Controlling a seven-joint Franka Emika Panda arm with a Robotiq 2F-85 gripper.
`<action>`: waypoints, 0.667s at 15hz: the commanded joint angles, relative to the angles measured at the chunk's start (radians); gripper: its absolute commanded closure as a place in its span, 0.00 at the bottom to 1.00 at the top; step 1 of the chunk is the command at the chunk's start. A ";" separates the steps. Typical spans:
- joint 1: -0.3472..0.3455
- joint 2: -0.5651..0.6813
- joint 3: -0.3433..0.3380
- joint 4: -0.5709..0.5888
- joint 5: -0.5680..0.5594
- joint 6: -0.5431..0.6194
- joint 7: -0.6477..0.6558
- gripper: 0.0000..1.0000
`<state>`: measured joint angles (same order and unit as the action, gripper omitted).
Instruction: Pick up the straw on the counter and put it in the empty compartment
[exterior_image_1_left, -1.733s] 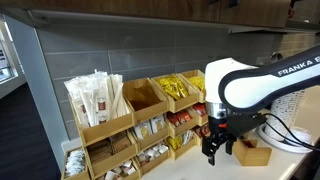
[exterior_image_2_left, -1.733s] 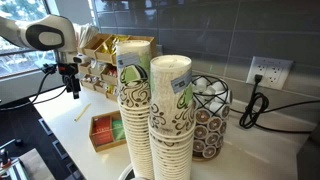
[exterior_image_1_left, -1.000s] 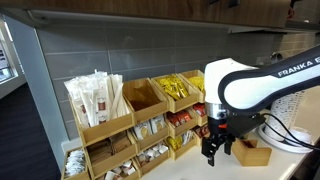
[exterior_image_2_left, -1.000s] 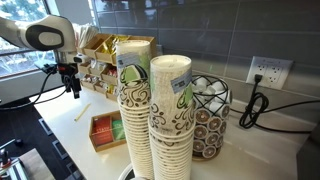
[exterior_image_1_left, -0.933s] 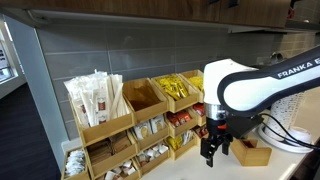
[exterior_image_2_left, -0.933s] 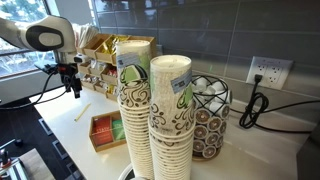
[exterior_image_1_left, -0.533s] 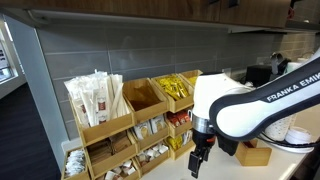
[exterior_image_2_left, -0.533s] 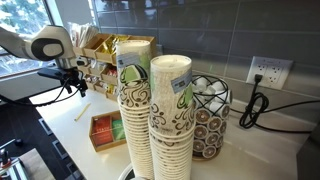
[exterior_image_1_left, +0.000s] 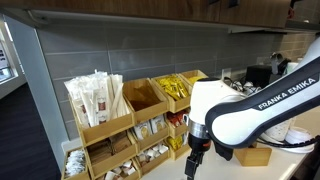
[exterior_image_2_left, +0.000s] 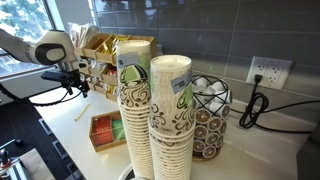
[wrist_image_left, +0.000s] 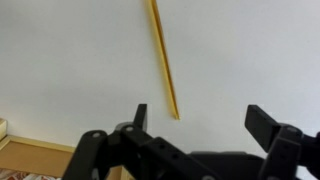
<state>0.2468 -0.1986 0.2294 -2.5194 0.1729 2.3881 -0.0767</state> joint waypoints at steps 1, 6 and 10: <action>0.039 0.030 -0.022 -0.034 0.081 0.128 -0.147 0.00; 0.065 0.080 -0.030 -0.055 0.186 0.194 -0.318 0.00; 0.057 0.116 -0.024 -0.064 0.204 0.217 -0.375 0.00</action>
<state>0.2933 -0.1097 0.2150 -2.5678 0.3422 2.5639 -0.3951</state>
